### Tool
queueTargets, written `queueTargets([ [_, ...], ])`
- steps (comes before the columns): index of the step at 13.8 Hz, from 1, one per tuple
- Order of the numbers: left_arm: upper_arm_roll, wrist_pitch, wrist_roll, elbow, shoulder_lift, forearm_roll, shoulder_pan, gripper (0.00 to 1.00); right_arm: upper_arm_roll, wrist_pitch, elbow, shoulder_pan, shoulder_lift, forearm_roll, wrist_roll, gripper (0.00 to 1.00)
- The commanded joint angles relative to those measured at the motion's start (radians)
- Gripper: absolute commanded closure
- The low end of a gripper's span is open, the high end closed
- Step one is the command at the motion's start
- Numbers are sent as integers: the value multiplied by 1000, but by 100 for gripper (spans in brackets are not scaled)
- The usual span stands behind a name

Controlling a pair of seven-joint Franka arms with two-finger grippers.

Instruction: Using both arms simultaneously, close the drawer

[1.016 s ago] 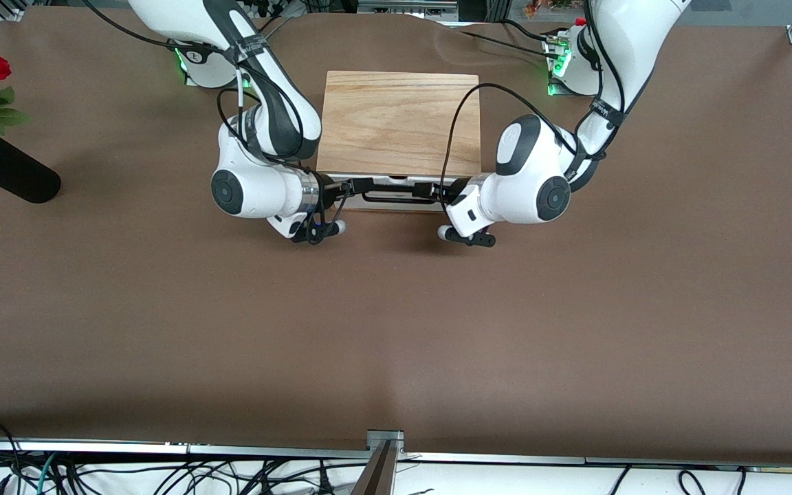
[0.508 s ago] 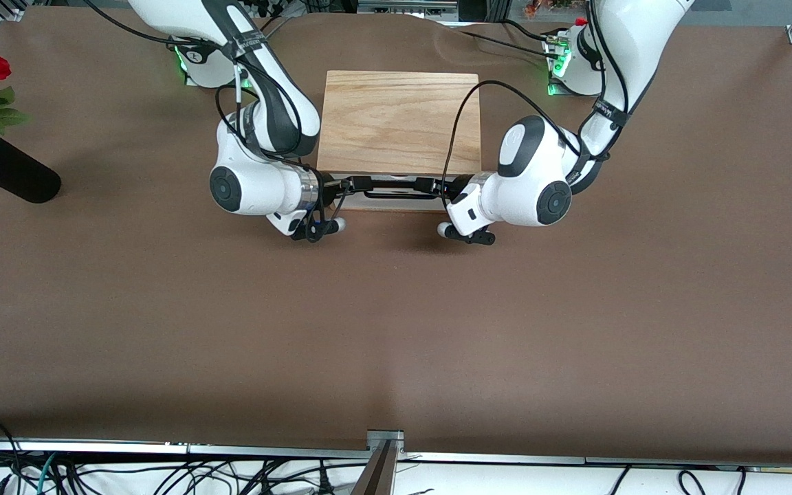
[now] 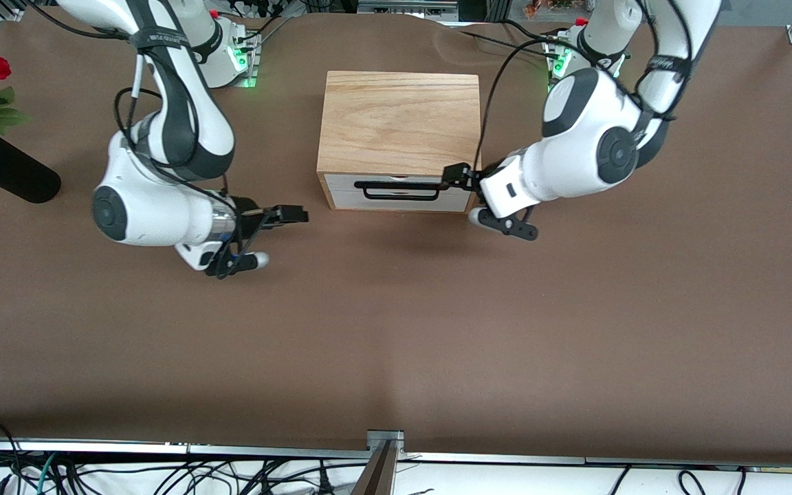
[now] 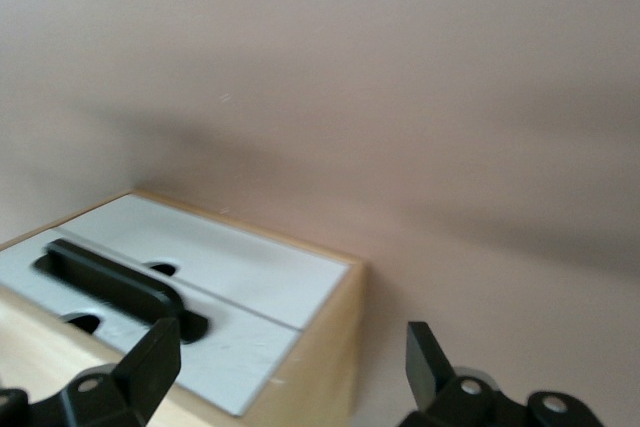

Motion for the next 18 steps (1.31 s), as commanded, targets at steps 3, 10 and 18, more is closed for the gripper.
queueTargets([
  [3,58,-35,63,30,-84,325,8,0,-68,-16,10,6,-121,-281,3,0],
  [10,222,-166,104,39,-249,475,22,0,-163,-158,53,4,-263,-466,-70,0],
  [18,323,-387,195,223,-267,573,4,0,-197,-286,84,4,-325,-471,-62,0],
])
